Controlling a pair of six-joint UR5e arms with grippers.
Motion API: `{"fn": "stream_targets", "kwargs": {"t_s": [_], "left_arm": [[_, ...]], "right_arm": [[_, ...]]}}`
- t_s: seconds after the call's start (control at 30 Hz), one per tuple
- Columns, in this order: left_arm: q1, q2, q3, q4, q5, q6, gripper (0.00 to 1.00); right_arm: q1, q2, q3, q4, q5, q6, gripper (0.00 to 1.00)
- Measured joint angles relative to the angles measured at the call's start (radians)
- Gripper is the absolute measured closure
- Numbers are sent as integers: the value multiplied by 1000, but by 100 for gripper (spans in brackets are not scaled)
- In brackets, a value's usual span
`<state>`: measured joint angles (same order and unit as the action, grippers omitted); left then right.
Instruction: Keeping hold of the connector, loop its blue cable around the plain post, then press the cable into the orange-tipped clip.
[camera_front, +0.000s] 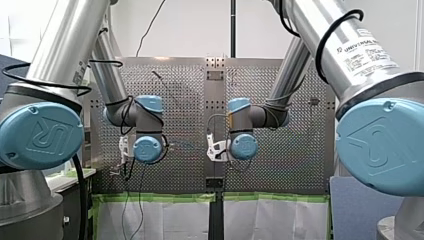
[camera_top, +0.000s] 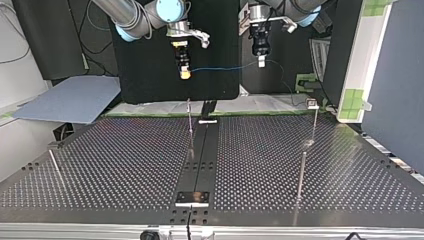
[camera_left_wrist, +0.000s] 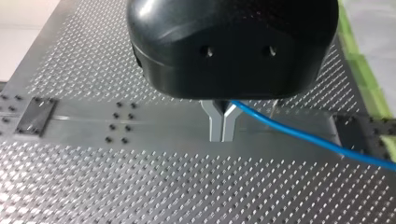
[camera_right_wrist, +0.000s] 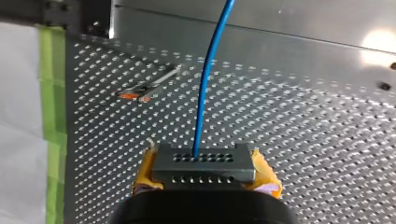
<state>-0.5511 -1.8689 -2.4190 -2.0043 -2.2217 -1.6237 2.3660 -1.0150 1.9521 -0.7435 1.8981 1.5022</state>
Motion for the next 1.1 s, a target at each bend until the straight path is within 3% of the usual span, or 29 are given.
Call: {"fn": "stream_targets", "kwargs": {"t_s": [0.4, 0.6, 1.1], "left_arm": [[18, 107, 89, -107, -102, -22, 99], [21, 174, 157, -174, -150, -28, 99], [34, 316, 299, -316, -190, -28, 99]], "right_arm": [[-16, -103, -95, 103, -72, 9, 100], [-34, -160, -152, 159, -108, 10, 100], [-93, -296, -294, 301, -204, 9, 100]]}}
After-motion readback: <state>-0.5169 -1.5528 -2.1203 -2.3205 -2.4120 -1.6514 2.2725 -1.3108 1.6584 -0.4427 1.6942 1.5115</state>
